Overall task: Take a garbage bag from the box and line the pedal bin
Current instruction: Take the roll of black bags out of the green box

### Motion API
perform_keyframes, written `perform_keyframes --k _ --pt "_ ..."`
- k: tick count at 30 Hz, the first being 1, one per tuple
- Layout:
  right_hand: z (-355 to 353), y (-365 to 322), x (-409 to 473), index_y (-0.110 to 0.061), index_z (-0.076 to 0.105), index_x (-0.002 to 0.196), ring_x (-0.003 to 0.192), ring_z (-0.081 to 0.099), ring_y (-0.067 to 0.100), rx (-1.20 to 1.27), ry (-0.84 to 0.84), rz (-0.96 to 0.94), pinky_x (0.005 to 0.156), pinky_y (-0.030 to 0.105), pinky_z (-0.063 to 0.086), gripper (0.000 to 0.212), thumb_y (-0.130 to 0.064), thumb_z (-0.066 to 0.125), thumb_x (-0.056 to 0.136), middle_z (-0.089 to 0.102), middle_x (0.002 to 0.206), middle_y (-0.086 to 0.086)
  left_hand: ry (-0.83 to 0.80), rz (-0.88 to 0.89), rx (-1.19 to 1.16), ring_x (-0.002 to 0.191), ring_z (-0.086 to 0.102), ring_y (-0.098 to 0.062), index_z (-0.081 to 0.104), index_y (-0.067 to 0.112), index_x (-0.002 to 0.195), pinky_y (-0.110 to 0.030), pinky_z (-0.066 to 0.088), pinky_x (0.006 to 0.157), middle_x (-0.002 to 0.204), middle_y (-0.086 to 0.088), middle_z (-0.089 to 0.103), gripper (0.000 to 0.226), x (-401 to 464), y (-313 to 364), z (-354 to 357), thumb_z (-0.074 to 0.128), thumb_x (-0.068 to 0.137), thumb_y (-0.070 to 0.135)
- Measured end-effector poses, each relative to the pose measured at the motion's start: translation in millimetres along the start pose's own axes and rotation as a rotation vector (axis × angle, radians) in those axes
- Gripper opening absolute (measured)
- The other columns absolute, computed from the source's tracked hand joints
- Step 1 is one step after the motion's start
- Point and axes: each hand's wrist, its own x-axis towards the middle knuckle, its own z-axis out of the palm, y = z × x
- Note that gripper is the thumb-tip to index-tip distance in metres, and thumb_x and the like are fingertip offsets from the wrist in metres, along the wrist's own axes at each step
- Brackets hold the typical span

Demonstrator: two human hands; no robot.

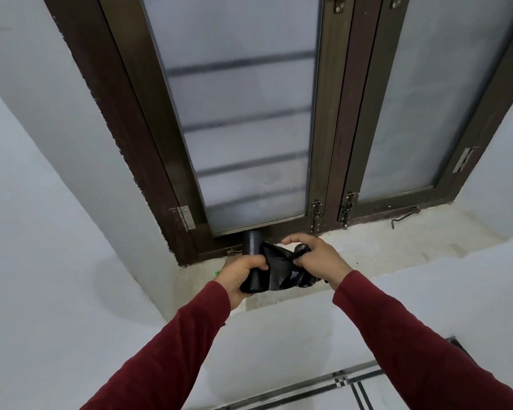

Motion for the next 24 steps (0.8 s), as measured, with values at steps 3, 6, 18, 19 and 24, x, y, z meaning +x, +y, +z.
perform_keyframes --k 3,6,18,19,24 --pt "-1 -5 -5 -0.033 0.079 0.095 0.095 0.066 0.015 -0.061 -0.011 -0.05 0.072 0.016 0.053 0.062 0.01 0.037 0.079 0.071 0.099 -0.012 -0.014 -0.021 -0.014 0.088 0.067 -0.03 0.065 0.007 0.107 -0.037 0.057 0.075 0.099 -0.019 0.07 0.026 -2 -1 1 0.058 0.084 -0.002" --pt "-2 -9 -10 -0.023 0.083 0.091 0.077 0.066 0.018 -0.025 -0.024 -0.057 0.054 0.016 0.049 0.064 0.013 0.032 0.076 0.072 0.087 -0.01 -0.006 -0.048 -0.018 0.09 0.063 -0.03 0.064 0.011 0.105 -0.038 0.05 0.081 0.097 -0.016 0.068 0.025 -3 -2 1 0.055 0.082 0.007" --pt "8 -1 -8 -0.022 0.055 0.086 0.074 0.06 0.011 -0.164 0.255 -0.041 0.055 0.024 0.04 0.055 -0.056 0.088 0.058 0.063 0.079 -0.006 -0.044 0.055 -0.038 0.104 0.073 -0.041 0.064 0.003 0.122 -0.057 0.061 0.086 0.112 -0.024 0.075 0.047 -2 -3 0 0.077 0.077 0.001" --pt "7 1 -7 -0.025 0.058 0.09 0.074 0.06 0.01 -0.173 0.267 -0.035 0.055 0.023 0.04 0.053 -0.056 0.088 0.058 0.063 0.08 -0.007 -0.027 0.059 -0.015 0.103 0.073 -0.04 0.065 0.004 0.122 -0.055 0.062 0.084 0.111 -0.023 0.075 0.047 -1 -4 0 0.076 0.077 0.003" --pt "3 4 -4 -0.017 0.072 0.067 0.076 0.064 0.016 -0.208 0.187 -0.08 0.064 0.025 0.045 0.021 -0.035 0.081 0.071 0.068 0.068 -0.002 -0.017 0.048 0.033 0.095 0.068 -0.035 0.064 0.01 0.116 -0.05 0.058 0.086 0.106 -0.019 0.071 0.035 -6 -4 3 0.061 0.082 0.003"
